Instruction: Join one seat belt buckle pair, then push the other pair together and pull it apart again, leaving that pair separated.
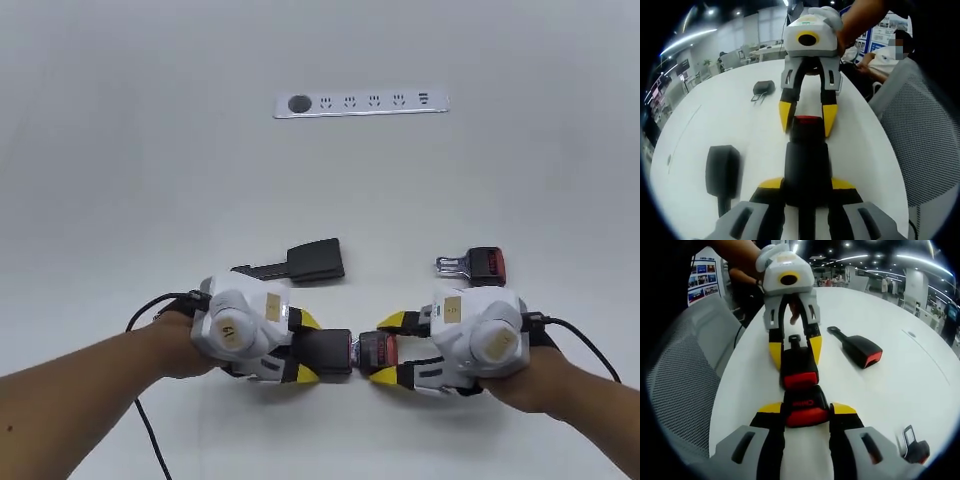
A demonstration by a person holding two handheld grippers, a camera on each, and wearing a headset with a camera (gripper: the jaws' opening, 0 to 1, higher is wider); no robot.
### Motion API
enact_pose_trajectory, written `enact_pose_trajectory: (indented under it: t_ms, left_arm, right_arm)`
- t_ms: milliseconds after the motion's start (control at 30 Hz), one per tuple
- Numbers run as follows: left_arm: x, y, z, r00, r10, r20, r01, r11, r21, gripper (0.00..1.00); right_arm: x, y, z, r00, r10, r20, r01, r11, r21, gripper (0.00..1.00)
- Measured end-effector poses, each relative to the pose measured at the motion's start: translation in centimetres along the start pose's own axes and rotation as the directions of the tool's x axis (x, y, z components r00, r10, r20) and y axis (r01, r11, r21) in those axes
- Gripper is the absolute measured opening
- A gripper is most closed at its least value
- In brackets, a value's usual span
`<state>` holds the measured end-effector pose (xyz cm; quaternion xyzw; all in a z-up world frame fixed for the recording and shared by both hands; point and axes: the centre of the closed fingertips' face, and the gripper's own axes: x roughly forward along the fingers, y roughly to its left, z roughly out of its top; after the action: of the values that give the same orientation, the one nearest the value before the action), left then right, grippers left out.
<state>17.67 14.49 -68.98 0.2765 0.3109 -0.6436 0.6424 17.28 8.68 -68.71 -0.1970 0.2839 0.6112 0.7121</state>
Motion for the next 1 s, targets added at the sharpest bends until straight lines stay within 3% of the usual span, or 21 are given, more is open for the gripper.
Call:
enact_pose_trajectory:
  t_ms: [400, 1000]
  left_arm:
    - [-0.07, 0.07, -0.05, 0.9988, -0.014, 0.046, 0.014, 1.000, -0.003, 0.33]
    - [-0.04, -0.01, -0.08, 0.9974, -0.028, 0.067, 0.027, 1.000, 0.011, 0.33]
  right_arm:
    - [0.01, -0.19, 0.34, 0.9991, 0.009, 0.042, -0.009, 1.000, -0.016, 0.32]
    - [0.05, -0.18, 0.46, 0.9963, 0.005, 0.085, -0.005, 1.000, -0.007, 0.31]
